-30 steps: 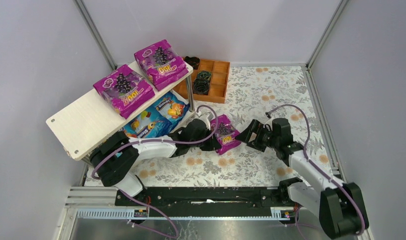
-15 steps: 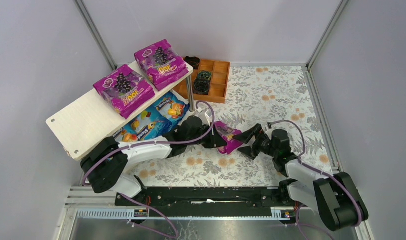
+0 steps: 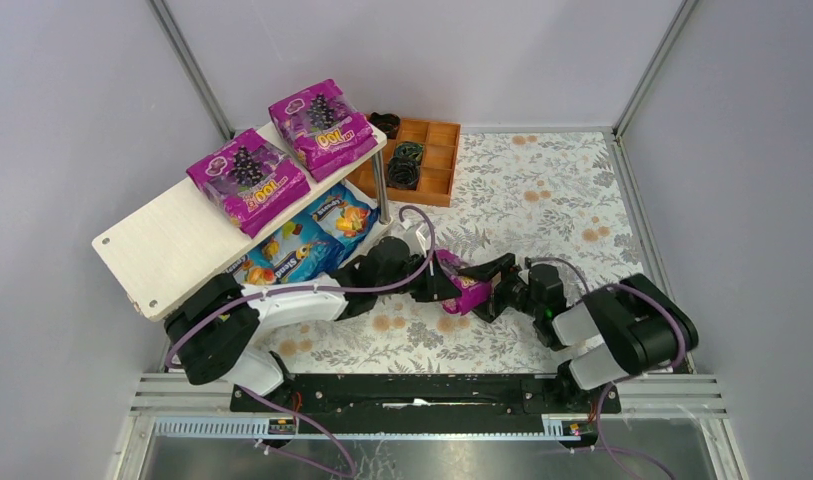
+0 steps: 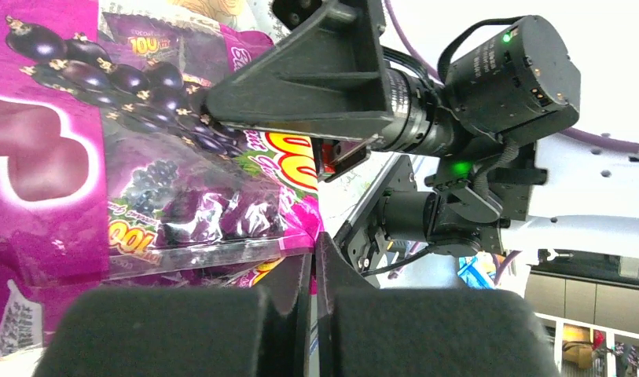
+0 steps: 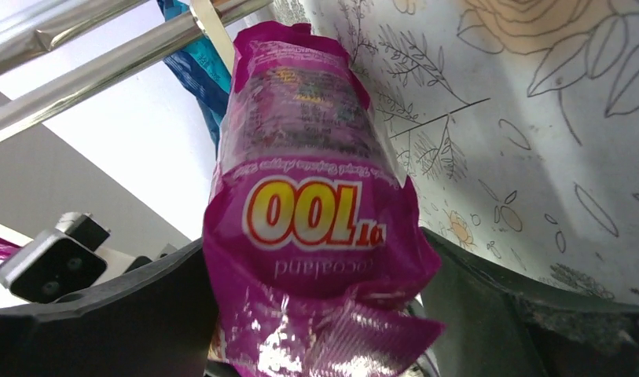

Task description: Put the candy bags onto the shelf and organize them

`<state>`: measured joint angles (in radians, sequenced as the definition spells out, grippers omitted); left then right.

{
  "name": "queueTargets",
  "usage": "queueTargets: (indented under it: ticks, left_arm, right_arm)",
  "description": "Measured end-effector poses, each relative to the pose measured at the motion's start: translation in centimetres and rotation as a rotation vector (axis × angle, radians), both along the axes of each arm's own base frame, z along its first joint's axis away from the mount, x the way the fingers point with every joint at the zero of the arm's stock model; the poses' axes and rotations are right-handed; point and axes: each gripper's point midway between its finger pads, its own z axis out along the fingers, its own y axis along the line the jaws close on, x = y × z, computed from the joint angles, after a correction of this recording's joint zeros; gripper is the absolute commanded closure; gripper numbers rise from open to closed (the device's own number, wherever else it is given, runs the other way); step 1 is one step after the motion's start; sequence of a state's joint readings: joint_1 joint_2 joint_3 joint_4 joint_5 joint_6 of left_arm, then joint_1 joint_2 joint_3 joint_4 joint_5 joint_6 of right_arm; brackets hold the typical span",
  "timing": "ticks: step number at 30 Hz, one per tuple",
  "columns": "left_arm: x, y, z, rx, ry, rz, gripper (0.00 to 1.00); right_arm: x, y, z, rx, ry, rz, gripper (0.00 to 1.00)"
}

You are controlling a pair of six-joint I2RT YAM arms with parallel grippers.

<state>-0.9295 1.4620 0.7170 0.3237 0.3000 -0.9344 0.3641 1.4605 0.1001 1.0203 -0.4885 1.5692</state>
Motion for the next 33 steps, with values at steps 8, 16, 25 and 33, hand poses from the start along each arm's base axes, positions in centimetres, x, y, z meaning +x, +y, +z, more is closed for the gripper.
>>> queueTargets:
  ticks: [8,16,25,33]
  left_arm:
    - [-1.0,-0.3,-0.7,-0.013,-0.005,-0.013,1.0]
    - [-1.5,1.4,-0.8,0.011,-0.016,0.014,1.0]
    - [-2.5,2.7,-0.2,0.03,-0.051,-0.01,1.0]
    - [-3.4,3.6,-1.6,0.068,-0.035,-0.026,1.0]
  right_arm:
    - [0.8,0.9,1.3,0.147,-0.063,-0.029,0.0]
    - [0.6,1.4,1.4,0.142,-0.102,0.021,0.0]
    - [-0.8,2.8,0.8,0.115,-0.17,0.195,0.12]
    - [-2.0,1.9,-0.2,0.094,-0.146,0.223,0.28]
